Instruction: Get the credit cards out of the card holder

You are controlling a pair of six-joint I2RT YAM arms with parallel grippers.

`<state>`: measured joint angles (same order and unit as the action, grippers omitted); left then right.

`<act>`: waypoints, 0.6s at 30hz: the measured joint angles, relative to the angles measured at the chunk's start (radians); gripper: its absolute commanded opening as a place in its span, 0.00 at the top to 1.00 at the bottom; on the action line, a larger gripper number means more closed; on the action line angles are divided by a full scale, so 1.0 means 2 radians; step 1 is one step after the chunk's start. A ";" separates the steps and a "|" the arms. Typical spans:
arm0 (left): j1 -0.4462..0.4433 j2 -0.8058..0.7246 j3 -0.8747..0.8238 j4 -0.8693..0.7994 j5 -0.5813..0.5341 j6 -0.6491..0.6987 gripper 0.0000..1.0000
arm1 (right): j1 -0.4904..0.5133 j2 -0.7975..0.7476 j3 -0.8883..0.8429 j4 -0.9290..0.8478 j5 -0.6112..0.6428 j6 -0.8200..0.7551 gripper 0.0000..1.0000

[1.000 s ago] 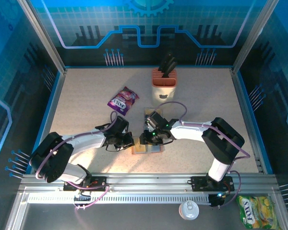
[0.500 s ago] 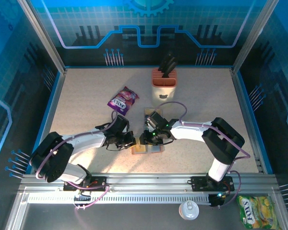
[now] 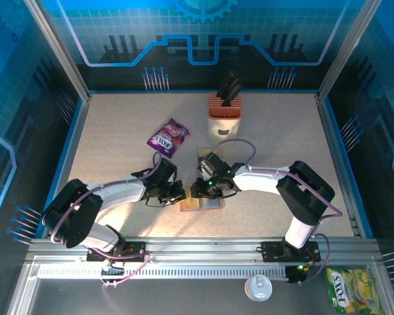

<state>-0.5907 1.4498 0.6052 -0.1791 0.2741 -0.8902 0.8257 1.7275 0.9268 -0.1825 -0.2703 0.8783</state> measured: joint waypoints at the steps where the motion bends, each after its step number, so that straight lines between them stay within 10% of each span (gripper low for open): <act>1: 0.000 -0.001 0.000 0.000 0.000 0.000 1.00 | 0.000 0.000 0.000 0.000 0.000 0.000 0.64; 18: 0.000 -0.017 -0.011 -0.009 -0.012 0.000 1.00 | 0.000 -0.001 0.000 0.001 0.000 0.000 0.64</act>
<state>-0.5900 1.4158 0.5827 -0.1978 0.2504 -0.8906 0.8257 1.7252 0.9268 -0.1810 -0.2699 0.8783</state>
